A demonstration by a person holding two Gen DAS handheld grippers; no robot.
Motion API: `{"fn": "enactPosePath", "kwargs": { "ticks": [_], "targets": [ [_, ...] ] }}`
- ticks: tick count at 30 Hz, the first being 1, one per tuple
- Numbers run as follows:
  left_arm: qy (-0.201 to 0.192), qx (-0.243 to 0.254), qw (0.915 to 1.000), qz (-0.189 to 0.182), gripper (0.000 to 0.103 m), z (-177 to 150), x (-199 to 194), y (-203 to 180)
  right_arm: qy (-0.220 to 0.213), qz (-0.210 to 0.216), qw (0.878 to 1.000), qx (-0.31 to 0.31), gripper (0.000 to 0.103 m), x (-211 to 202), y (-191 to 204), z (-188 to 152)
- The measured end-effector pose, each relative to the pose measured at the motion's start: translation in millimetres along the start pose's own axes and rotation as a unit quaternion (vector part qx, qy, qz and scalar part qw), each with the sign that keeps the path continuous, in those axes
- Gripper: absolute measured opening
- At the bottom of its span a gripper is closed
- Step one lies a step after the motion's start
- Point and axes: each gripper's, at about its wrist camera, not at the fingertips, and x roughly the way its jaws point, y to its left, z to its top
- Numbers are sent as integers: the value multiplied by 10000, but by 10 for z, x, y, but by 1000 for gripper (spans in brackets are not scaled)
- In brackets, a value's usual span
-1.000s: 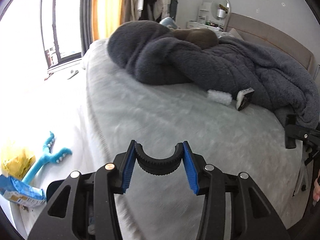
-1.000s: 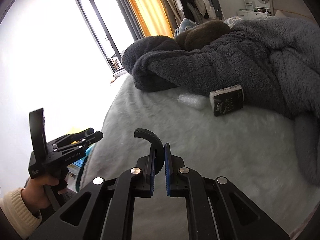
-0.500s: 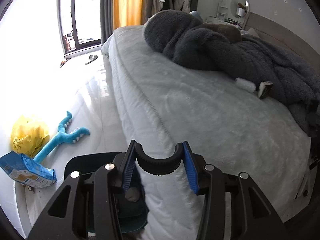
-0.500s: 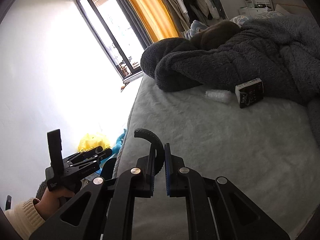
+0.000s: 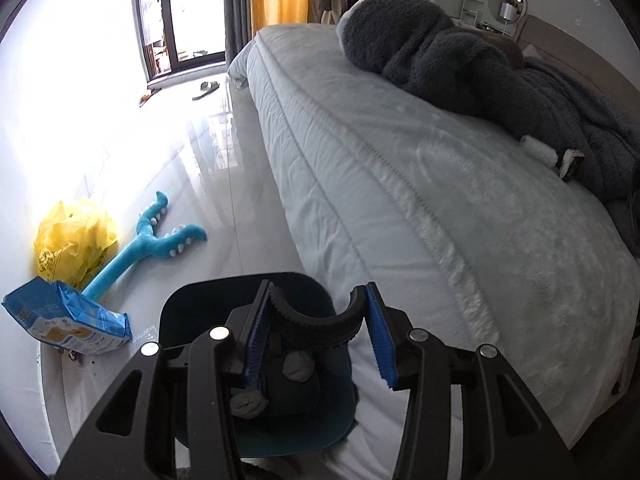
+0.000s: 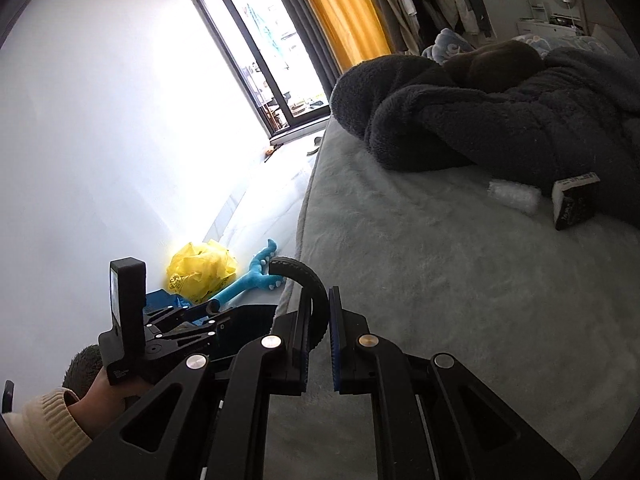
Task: Collect trash
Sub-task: 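Carry both black clip pieces with both tools over the teal bin, then open the left tool over the teal bin while the right tool releases its clip piece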
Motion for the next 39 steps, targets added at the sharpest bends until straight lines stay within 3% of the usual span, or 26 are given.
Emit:
{"fn": "enactPosePath", "kwargs": {
  "ticks": [17, 32, 39],
  "targets": [
    [731, -283, 9968, 150, 48, -222, 336, 412, 381, 427, 9972, -480, 9, 600, 608, 29],
    [1549, -588, 9860, 192, 50, -533, 623, 864, 971, 577, 9904, -802, 9, 1219, 1100, -26],
    [1735, -724, 9820, 167, 52, -617, 666, 1035, 1202, 612, 9872, -848, 9, 1464, 1253, -54]
  ]
}}
